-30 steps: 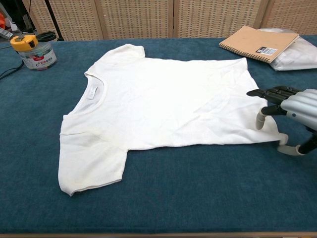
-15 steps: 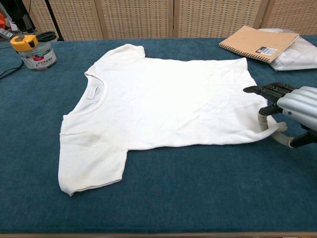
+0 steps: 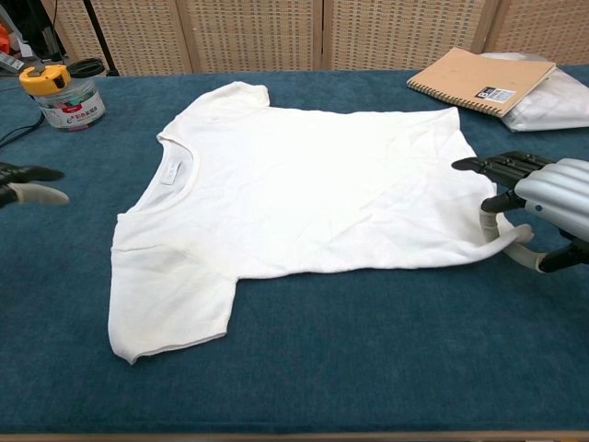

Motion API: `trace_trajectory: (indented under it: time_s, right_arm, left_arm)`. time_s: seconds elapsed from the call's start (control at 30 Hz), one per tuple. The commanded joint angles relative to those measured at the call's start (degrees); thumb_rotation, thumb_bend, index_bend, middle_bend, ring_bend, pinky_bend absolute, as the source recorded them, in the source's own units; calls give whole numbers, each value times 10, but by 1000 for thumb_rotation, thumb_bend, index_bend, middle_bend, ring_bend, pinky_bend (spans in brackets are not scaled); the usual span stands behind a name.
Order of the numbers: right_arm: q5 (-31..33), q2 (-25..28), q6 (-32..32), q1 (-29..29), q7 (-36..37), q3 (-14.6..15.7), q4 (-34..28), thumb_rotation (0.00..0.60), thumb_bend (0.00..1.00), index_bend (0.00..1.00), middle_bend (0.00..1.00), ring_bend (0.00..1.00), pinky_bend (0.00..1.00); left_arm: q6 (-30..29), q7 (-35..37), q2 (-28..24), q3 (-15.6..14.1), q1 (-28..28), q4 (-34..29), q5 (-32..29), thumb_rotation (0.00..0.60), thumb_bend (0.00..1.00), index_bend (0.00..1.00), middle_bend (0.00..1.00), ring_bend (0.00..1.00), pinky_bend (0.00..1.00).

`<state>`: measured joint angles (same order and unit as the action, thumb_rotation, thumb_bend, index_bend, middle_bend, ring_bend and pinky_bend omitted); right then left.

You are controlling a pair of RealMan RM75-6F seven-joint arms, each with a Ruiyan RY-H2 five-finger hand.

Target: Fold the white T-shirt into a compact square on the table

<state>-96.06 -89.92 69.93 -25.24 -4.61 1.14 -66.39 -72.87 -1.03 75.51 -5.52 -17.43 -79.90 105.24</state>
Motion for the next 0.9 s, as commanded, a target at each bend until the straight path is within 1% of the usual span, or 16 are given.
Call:
trace_trajectory:
  time_s: [0.03, 0.2, 0.33, 0.47, 0.57, 0.77, 0.9]
  right_arm:
    - [3, 1, -2, -1, -1, 1, -1, 600, 517, 538, 16, 0, 0]
    - [5, 2, -3, -1, -4, 2, -2, 600, 517, 538, 16, 0, 0]
    - [7, 3, -4, -2, -6, 2, -3, 600, 517, 538, 16, 0, 0]
    - [10, 3, -4, -3, -6, 2, -4, 600, 517, 538, 16, 0, 0]
    - [11, 4, -4, -3, -5, 2, -4, 600, 517, 538, 16, 0, 0]
    - [14, 5, -4, -4, -6, 2, -3, 600, 522, 538, 16, 0, 0]
    - [14, 7, -3, -3, -5, 3, -4, 600, 524, 538, 16, 0, 0]
  left_arm:
    - [20, 14, 19, -11, -18, 5, 10, 600, 257, 389, 0, 0, 0]
    - [54, 11, 33, -17, -38, -20, 4, 600, 301, 407, 0, 0, 0]
    - [79, -1, 43, -18, -51, -42, -7, 600, 316, 410, 0, 0, 0]
    - [94, -15, 50, -17, -58, -56, -19, 600, 318, 410, 0, 0, 0]
    - [106, -10, 53, -21, -64, -67, -28, 600, 317, 420, 0, 0, 0]
    - [121, -7, 63, -25, -71, -69, -42, 600, 311, 438, 0, 0, 0]
    - [118, 1, 72, -25, -72, -63, -48, 600, 312, 448, 0, 0, 0]
